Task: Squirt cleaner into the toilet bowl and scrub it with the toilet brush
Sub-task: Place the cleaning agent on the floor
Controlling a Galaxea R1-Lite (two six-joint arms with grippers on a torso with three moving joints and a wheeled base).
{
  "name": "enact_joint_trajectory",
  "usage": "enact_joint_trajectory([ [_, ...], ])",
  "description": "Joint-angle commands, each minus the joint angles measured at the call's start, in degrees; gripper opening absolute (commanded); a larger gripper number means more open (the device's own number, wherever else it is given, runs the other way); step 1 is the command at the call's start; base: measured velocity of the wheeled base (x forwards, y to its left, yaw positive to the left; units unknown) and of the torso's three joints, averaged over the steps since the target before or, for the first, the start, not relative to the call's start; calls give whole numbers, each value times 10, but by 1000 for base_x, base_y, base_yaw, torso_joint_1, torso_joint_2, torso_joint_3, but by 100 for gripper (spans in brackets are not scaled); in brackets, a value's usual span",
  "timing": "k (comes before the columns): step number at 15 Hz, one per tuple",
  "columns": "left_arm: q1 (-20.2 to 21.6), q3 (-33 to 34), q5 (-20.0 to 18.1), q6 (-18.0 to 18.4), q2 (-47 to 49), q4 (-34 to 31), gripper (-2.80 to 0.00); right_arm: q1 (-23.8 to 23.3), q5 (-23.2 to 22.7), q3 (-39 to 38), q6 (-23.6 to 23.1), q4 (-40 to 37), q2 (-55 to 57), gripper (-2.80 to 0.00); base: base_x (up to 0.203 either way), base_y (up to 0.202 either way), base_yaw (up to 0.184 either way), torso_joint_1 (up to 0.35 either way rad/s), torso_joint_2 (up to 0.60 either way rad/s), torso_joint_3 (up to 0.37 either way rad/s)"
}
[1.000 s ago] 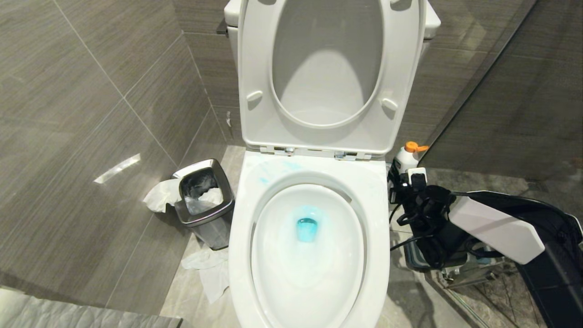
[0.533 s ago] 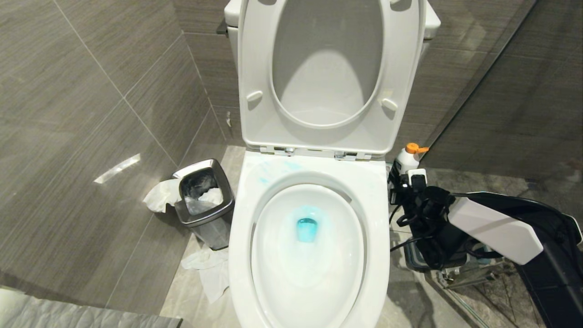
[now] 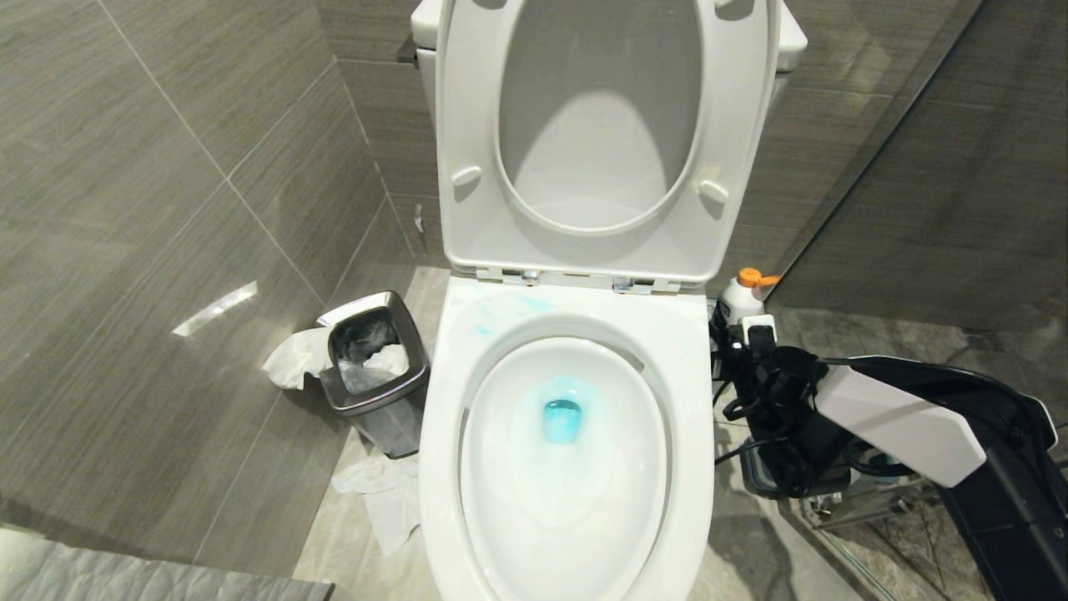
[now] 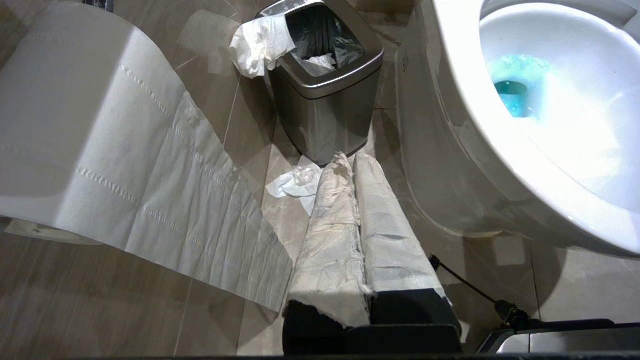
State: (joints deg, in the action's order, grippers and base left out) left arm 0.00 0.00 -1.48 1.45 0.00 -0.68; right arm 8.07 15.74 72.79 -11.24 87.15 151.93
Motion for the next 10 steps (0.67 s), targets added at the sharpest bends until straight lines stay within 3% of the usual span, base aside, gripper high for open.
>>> enact_joint_trajectory([
  [1,0,1,0,0,1,0,-280,1,1,0,-3,5,-4,-280,0,0,0,0,0,0],
  [6,0,1,1,3,1,-1,-280,6,1,3,-5,5,6,-280,0,0,0,0,1,-13],
  [10,0,1,2,3,1,-1,-280,6,1,5,-2,5,12,-280,0,0,0,2,2,-153],
])
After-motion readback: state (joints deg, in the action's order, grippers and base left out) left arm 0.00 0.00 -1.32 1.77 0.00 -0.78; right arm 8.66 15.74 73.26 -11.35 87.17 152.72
